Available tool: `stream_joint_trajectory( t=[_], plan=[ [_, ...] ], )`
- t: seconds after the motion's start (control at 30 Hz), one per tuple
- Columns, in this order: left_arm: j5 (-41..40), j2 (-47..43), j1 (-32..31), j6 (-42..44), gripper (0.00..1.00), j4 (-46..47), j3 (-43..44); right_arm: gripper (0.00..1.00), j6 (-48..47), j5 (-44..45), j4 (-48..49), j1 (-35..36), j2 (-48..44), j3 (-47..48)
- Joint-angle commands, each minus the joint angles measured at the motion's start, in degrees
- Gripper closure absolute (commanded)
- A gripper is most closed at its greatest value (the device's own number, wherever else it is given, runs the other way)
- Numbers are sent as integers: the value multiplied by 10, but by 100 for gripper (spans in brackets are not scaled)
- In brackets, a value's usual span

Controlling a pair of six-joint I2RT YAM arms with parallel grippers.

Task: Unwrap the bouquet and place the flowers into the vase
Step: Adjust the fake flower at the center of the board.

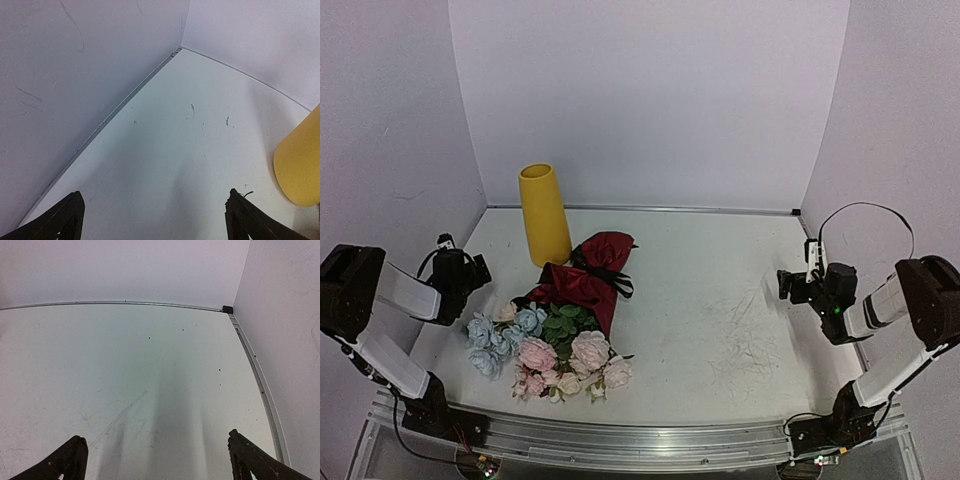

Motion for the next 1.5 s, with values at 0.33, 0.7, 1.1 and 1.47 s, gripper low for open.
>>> stream_joint_trajectory(
  t=[0.33, 0.7, 1.1, 1.47],
  plan=[
    [55, 16, 1, 17, 0, -10, 36, 2, -2, -5, 63, -2, -2, 16],
    [73, -38, 2, 21, 0, -4, 15, 2, 14, 29, 35, -5, -22, 27],
    [156, -139, 3, -34, 0, -55, 18, 2, 125, 132, -394, -5, -113, 235],
    [285, -148, 3, -96, 0, -108, 40, 2, 204, 49, -629, -5, -69, 371]
  ],
)
